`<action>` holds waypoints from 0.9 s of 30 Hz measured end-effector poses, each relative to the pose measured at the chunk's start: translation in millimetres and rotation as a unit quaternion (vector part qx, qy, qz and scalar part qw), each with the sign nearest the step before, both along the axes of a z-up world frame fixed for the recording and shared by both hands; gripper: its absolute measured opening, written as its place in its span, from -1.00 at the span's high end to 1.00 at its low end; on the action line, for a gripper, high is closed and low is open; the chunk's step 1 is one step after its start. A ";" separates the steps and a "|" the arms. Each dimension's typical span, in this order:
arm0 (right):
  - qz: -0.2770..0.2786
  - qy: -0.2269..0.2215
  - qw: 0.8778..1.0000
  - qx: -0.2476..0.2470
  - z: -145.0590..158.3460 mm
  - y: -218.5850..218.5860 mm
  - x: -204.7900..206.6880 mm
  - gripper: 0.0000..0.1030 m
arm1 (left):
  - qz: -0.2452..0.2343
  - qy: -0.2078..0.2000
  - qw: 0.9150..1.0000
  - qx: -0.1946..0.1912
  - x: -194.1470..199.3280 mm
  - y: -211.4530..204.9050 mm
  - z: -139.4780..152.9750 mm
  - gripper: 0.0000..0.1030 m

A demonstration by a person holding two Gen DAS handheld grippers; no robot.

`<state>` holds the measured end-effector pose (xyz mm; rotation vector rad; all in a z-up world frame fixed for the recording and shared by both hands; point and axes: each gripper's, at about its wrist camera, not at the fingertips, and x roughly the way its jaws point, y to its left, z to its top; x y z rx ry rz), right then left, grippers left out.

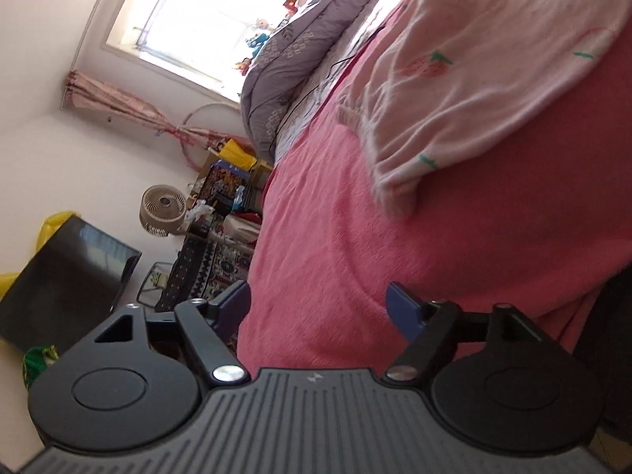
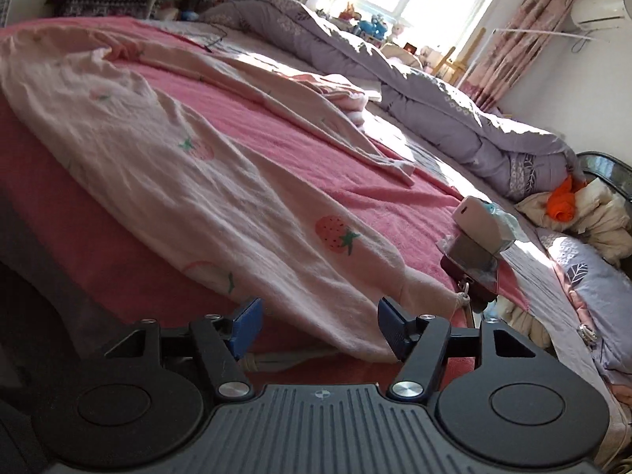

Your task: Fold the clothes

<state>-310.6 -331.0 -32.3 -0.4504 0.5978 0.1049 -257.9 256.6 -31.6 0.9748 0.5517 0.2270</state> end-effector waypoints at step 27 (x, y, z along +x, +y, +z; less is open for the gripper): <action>0.402 0.050 0.910 0.091 53.7 462.2 369.8 -0.34 | -0.066 0.049 0.933 -0.349 138.9 -28.9 7.0 -0.56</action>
